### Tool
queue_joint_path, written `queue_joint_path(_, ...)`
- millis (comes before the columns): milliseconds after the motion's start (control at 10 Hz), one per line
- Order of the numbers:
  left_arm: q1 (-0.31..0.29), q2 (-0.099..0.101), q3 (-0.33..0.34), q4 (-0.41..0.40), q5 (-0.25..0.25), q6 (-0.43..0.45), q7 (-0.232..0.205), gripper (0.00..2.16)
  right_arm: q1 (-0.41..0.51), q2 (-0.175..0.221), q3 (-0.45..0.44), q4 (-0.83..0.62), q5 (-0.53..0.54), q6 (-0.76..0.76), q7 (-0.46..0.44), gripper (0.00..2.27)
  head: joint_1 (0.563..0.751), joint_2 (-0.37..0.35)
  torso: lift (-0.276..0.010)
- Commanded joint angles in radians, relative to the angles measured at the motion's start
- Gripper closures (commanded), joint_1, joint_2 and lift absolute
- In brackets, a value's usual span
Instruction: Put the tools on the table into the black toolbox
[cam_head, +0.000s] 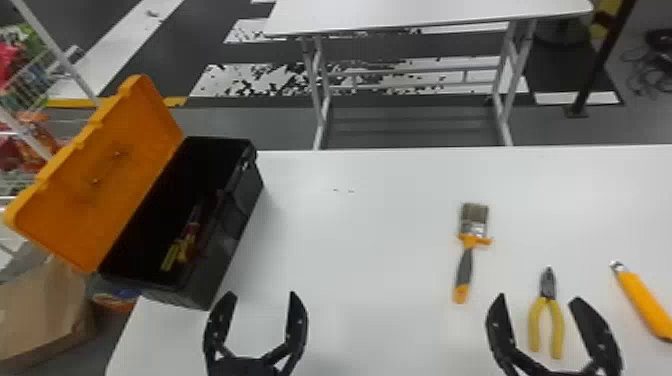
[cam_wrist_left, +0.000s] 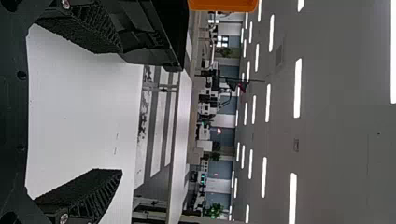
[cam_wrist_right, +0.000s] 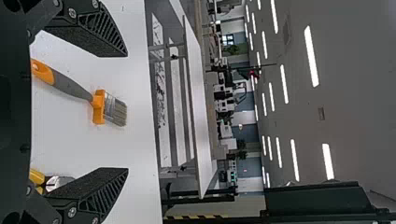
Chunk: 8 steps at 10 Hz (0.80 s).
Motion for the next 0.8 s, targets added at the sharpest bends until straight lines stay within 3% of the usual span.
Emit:
queue_joint_path(0,0.000,0.000,0.001,-0.002,0.000,0.000,0.000,0.08,0.000,0.001,0.000,-0.001,0.000,-0.001,0.000,0.14,0.695,0.178,-0.075)
queue_joint_path(700,0.008,-0.003,-0.002,-0.007,-0.001,-0.012,0.002,0.08,-0.003,0.001,-0.010,0.002,-0.020,-0.010,0.000,0.14,0.695,0.162,-0.075)
